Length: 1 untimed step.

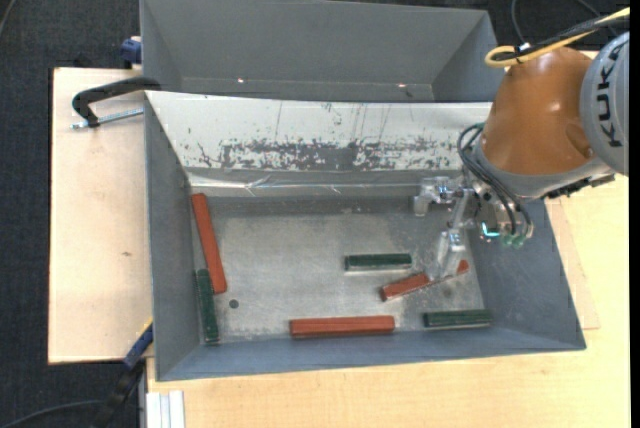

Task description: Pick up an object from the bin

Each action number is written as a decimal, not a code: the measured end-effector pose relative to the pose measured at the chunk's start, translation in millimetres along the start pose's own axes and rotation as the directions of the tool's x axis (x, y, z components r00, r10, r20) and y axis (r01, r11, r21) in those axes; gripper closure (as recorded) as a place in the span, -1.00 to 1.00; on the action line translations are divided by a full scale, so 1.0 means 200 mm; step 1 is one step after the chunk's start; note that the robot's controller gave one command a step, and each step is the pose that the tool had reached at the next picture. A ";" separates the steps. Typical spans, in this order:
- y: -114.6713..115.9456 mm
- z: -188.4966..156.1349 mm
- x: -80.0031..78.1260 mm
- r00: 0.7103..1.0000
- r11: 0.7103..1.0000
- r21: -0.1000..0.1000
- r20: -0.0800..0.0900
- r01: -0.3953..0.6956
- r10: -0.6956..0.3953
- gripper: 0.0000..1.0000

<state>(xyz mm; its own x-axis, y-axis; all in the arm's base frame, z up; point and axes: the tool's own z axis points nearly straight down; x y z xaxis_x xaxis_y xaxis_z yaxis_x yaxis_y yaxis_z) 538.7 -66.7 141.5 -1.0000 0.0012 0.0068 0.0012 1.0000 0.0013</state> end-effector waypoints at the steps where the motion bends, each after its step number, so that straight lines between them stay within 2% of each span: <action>1: 0.24 0.37 0.10 0.995 0.995 -0.002 0.000 0.103 -0.103 -1.00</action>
Offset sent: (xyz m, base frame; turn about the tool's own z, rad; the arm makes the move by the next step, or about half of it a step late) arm -0.0190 0.0451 -0.0715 -0.0991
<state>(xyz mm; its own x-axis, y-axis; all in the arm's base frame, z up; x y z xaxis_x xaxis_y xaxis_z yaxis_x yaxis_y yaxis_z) 517.9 -18.3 67.1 -0.9948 -0.1021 0.0072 -0.1020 0.9948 0.0038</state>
